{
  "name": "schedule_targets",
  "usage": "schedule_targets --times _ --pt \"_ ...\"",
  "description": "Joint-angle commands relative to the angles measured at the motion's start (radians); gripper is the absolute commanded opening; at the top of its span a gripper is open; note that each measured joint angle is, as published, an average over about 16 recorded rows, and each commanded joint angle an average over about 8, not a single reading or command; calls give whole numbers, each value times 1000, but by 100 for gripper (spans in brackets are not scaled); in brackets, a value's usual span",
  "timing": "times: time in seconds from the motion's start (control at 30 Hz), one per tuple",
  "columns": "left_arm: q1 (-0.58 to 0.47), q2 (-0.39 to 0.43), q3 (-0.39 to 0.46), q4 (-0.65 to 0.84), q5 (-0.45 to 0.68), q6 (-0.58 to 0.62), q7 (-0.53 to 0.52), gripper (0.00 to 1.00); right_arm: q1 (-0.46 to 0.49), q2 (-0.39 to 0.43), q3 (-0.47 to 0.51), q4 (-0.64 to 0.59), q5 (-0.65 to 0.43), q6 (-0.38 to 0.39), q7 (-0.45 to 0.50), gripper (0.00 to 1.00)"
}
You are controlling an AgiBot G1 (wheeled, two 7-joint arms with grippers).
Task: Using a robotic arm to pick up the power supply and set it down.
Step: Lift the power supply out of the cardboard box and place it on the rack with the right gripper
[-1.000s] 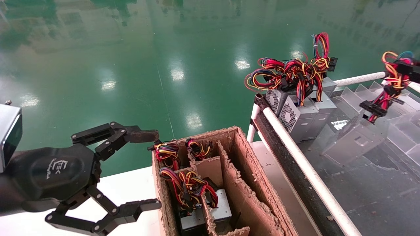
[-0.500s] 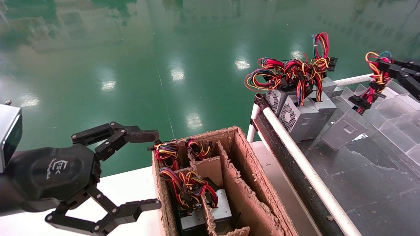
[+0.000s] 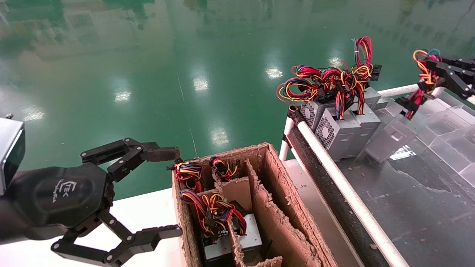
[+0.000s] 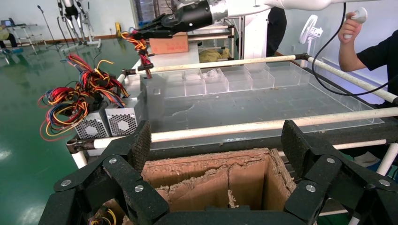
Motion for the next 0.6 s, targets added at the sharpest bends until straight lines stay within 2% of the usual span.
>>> schedule_targets --times 0.03,0.3,0.6 --pt "0 0 0 0 0 0 0 100 15 -14 -5 -9 -8 20 -4 0" --pt "0 0 0 0 0 0 0 100 52 -56 -31 -23 -46 25 -27 0" --pt "0 0 0 0 0 0 0 100 74 -57 -39 -57 -59 30 -40 0"
